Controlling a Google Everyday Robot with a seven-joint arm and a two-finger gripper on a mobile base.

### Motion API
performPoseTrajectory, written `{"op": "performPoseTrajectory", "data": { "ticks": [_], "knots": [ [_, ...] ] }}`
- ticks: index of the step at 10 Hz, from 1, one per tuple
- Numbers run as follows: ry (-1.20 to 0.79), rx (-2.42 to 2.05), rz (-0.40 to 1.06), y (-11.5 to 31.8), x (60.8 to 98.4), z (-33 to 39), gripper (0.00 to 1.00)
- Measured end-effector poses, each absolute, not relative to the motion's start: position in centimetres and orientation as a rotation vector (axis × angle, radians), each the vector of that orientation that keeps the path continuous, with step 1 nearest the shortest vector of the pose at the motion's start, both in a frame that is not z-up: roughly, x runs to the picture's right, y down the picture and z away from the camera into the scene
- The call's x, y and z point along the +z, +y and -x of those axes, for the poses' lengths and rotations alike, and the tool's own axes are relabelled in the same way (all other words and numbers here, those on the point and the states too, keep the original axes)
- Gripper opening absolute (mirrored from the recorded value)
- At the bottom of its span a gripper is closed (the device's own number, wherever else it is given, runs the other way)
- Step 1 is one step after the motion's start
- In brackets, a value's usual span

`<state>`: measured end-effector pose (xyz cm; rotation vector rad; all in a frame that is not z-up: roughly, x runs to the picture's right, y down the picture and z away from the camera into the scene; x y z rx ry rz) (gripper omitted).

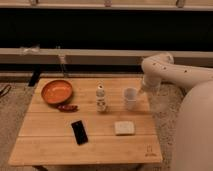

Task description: Place the ceramic cup in the ceramic bowl

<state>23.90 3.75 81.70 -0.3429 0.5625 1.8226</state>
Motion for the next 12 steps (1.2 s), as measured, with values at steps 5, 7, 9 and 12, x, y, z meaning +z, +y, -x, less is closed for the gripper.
{"op": "performPoseTrajectory", "data": {
  "ticks": [5,7,9,12],
  "knots": [
    [0.588,1.808,0.388,4.6,83.3,-24.0,0.65],
    [0.598,1.787,0.411,5.0,84.0,-23.2,0.65],
    [0.604,1.767,0.435,5.3,84.9,-22.4,0.65],
    [0.608,1.773,0.475,6.4,86.2,-22.2,0.47]
  ]
}}
